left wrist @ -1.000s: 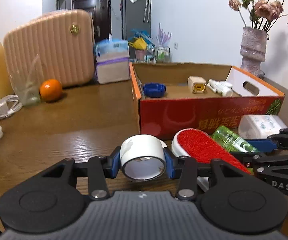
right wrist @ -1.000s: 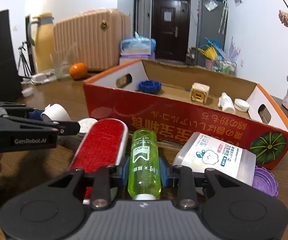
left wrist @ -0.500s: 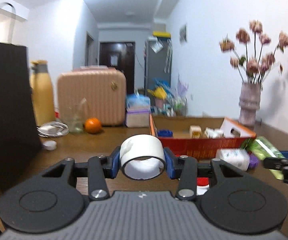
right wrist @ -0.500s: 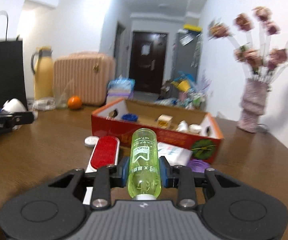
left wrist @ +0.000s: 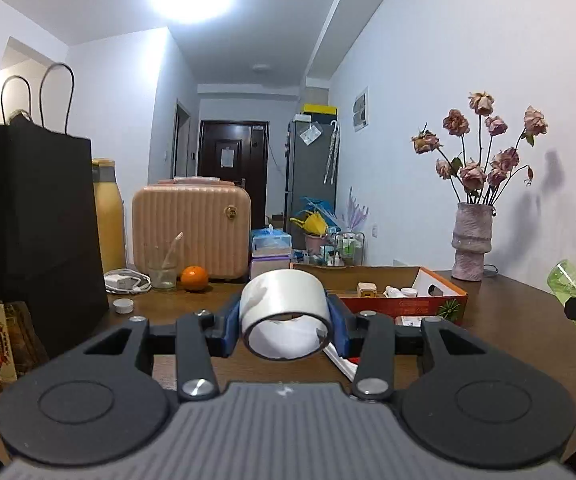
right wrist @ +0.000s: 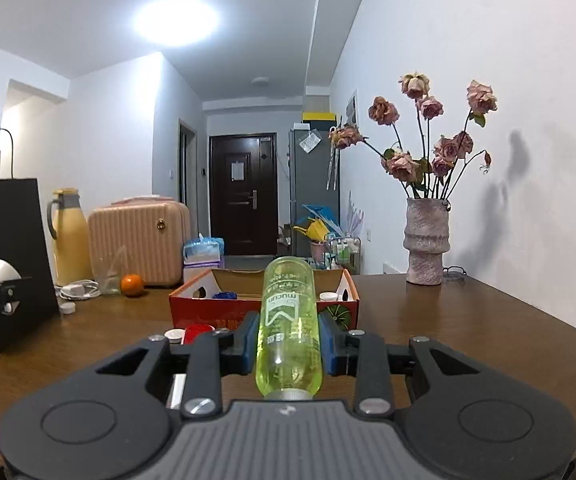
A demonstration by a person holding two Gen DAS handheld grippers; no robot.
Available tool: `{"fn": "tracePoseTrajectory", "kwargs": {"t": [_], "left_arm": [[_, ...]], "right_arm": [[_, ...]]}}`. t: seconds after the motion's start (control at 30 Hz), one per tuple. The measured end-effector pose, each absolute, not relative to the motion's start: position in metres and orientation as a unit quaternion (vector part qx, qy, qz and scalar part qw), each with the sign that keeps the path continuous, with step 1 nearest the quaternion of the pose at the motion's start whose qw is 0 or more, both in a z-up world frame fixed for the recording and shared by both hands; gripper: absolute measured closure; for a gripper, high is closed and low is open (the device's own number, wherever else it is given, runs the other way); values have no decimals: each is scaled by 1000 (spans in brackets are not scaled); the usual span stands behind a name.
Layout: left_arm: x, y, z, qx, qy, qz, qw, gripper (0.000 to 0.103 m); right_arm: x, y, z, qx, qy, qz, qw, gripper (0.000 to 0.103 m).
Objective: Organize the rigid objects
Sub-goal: 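Grasp the green bottle with the right tool while the left tool grasps the tape roll, then carry the green bottle and tape roll over the box and open both tools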
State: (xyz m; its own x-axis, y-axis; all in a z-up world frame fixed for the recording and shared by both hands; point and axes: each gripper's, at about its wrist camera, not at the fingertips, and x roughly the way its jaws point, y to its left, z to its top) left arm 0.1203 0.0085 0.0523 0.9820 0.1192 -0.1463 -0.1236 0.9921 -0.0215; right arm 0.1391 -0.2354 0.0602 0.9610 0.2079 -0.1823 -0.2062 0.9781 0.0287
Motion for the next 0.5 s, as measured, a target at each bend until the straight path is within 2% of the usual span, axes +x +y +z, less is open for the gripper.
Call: {"fn": "tracePoseTrajectory", "kwargs": {"t": [0.27, 0.5], "left_arm": [[117, 1, 51, -8, 70, 53, 996, 58], [155, 2, 47, 6, 78, 54, 995, 58]], "right_arm": [[119, -244, 57, 19, 79, 94, 992, 73], [154, -252, 45, 38, 100, 93, 990, 73]]}}
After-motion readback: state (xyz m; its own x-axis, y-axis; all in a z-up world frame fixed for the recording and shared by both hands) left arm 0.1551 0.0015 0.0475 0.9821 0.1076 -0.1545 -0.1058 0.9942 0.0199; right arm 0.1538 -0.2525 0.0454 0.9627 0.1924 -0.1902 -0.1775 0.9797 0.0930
